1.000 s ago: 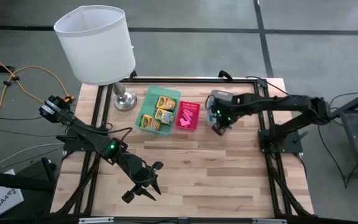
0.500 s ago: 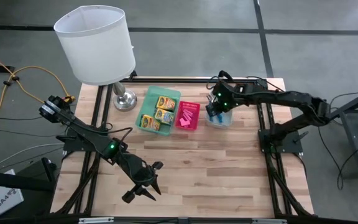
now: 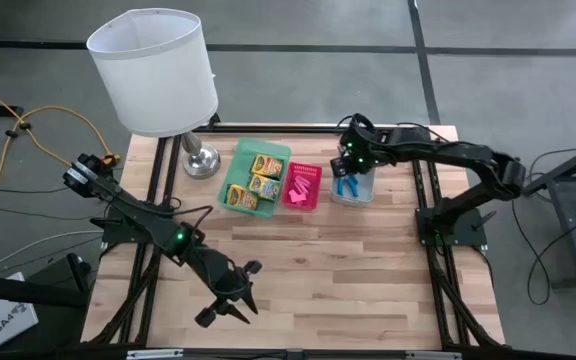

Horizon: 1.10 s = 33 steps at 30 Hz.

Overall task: Pick & Place School Supplies
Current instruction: Put the blue puncher into the gray bin

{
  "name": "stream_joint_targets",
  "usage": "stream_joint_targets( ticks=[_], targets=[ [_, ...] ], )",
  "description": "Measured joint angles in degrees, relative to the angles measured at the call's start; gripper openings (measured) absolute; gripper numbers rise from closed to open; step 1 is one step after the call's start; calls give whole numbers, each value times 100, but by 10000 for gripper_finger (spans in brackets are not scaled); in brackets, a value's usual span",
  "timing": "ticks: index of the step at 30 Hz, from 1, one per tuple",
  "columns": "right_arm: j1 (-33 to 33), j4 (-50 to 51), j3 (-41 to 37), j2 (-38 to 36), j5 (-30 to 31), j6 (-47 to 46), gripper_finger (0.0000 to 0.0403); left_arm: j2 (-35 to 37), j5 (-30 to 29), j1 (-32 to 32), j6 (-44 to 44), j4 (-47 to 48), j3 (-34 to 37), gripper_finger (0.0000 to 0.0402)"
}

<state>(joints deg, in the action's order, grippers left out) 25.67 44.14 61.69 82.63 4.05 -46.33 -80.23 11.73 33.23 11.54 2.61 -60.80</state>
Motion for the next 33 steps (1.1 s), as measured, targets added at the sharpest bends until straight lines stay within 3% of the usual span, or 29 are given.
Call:
stream_joint_targets(
  ticks=[8,13,24,33],
  targets=[
    [-2,-55,0,717,-281,236,38,0,0,191,-77,8,0,122],
    [-1,-86,0,618,36,236,39,0,2,281,-100,55,0,122],
    [102,125,-1,420,47,-490,39,0,-32,292,-176,55,0,122],
    [13,244,0,420,16,-1021,38,0,-804,339,-113,149,0,122]
  ],
)
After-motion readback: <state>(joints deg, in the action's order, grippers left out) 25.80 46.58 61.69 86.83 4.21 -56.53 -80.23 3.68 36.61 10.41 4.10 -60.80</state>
